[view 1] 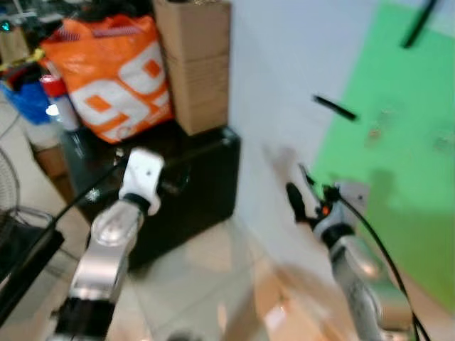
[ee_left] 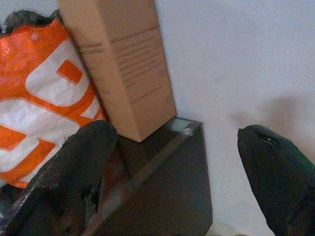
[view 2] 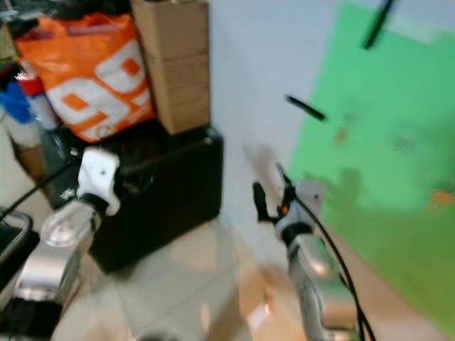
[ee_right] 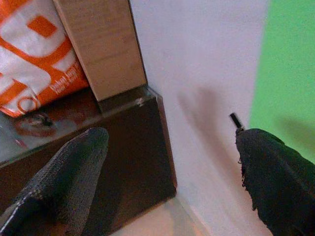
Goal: Hang keys on a hook
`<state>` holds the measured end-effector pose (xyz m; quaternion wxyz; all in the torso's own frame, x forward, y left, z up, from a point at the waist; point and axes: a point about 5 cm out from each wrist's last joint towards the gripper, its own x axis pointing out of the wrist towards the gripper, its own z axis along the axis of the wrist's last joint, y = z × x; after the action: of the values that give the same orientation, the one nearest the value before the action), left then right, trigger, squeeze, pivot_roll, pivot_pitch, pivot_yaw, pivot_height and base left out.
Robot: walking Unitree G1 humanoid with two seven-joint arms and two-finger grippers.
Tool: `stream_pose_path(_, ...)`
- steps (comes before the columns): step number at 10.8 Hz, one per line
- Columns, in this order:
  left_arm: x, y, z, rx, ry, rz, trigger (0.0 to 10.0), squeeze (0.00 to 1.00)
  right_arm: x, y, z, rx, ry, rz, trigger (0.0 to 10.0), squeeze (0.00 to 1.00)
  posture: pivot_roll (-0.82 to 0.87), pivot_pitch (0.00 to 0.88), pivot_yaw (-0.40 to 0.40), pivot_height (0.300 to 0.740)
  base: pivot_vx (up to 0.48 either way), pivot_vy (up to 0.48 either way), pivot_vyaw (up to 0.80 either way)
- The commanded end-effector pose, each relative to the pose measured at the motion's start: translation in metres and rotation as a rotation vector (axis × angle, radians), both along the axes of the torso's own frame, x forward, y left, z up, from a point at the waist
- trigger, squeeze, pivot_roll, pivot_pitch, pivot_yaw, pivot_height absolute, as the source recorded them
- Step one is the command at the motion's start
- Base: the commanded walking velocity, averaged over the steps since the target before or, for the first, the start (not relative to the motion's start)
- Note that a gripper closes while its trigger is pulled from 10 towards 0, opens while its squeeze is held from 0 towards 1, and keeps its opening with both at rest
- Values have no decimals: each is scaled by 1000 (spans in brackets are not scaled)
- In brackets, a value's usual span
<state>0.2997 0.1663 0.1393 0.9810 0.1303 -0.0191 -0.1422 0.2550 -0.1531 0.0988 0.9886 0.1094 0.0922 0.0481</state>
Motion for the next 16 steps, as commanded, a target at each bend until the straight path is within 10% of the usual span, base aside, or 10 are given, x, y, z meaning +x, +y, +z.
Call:
stream_pose_path(1, -2, 3, -5, 5, 18, 11, 10000, 31, 2, 2, 3, -3, -14, -1, 10000, 1000, -66, 0, -7, 740, 307, 0, 769)
stream_pose_path(16, 0, 1, -7, 3, 26, 11, 10000, 31, 0, -7, 5, -50, -28, -52, 10000, 1000, -76, 0, -7, 740, 314, 0, 210)
